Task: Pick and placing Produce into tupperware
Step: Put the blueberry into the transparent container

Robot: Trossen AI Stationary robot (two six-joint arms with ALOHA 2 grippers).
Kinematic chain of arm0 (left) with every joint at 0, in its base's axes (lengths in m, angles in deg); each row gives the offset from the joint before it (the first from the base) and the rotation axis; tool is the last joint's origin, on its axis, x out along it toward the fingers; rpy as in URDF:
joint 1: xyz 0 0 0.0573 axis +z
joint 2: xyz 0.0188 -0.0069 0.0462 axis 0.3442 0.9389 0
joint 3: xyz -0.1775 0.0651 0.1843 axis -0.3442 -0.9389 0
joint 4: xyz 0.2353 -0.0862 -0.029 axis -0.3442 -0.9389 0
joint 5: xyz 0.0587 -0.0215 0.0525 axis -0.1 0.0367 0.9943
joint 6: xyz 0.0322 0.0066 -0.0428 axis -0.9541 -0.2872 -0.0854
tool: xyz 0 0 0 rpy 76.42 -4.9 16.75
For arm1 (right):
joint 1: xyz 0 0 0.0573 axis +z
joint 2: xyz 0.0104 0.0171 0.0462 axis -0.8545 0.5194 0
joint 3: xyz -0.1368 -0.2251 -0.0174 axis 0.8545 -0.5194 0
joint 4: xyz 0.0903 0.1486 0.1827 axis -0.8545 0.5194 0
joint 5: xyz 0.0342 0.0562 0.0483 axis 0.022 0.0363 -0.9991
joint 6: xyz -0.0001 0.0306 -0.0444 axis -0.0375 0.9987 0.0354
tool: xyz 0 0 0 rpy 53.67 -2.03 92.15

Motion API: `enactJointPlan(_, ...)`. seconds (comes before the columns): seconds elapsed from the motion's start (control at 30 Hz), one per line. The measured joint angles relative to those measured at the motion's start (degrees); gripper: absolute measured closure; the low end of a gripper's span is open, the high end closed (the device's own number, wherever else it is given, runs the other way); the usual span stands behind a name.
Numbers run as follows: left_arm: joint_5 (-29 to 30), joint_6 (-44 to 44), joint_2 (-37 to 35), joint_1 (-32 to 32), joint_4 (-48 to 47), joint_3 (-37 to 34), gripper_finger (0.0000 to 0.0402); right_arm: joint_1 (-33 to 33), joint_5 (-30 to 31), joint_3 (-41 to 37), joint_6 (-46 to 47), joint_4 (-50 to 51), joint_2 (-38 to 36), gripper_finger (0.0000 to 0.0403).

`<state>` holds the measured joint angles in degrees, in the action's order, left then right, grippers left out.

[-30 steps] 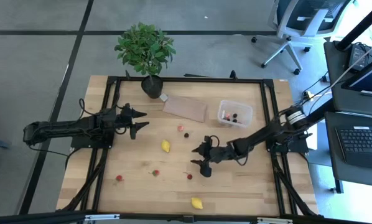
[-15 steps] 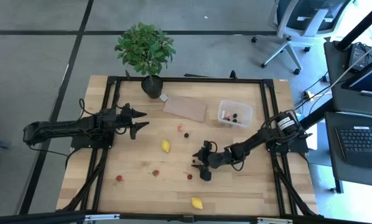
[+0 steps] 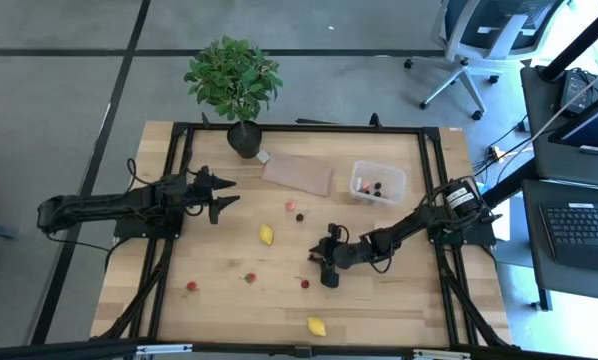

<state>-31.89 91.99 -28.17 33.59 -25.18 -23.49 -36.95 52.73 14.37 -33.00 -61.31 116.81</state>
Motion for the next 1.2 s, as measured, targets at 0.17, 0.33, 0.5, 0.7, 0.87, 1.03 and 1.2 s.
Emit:
enactJointPlan(0.17, 0.0, 0.0, 0.0, 0.0, 0.0, 0.0, 0.0170, 0.0, 0.0, 0.0, 1.7, 0.1, 0.0, 0.0326)
enactJointPlan(0.33, 0.0, 0.0, 0.0, 0.0, 0.0, 0.0, 0.0170, -0.3, -1.8, -0.1, 4.9, 1.3, -2.0, 0.0349)
enactJointPlan(0.5, 0.0, 0.0, 0.0, 0.0, 0.0, 0.0, 0.0170, -2.0, -1.5, -0.2, 7.8, 4.1, -10.6, 0.0350)
enactJointPlan(0.7, 0.0, 1.2, 0.0, 0.0, 0.0, 0.0, 0.0170, -7.1, 8.1, -0.1, 18.1, 25.3, -30.1, 0.0350)
enactJointPlan(0.87, 0.0, 1.5, 0.0, 0.0, 0.0, 0.0, 0.0170, -12.9, 9.6, -0.1, 33.6, 50.3, -46.4, 0.0350)
enactJointPlan(1.03, 0.0, 1.6, 0.0, 0.0, 0.0, 0.0, 0.0170, -18.7, 9.1, -0.1, 42.6, 67.8, -54.6, 0.0350)
enactJointPlan(1.2, 0.0, 1.6, 0.0, 0.0, 0.0, 0.0, 0.0170, -24.3, 4.4, -0.1, 43.9, 76.5, -54.3, 0.0350)
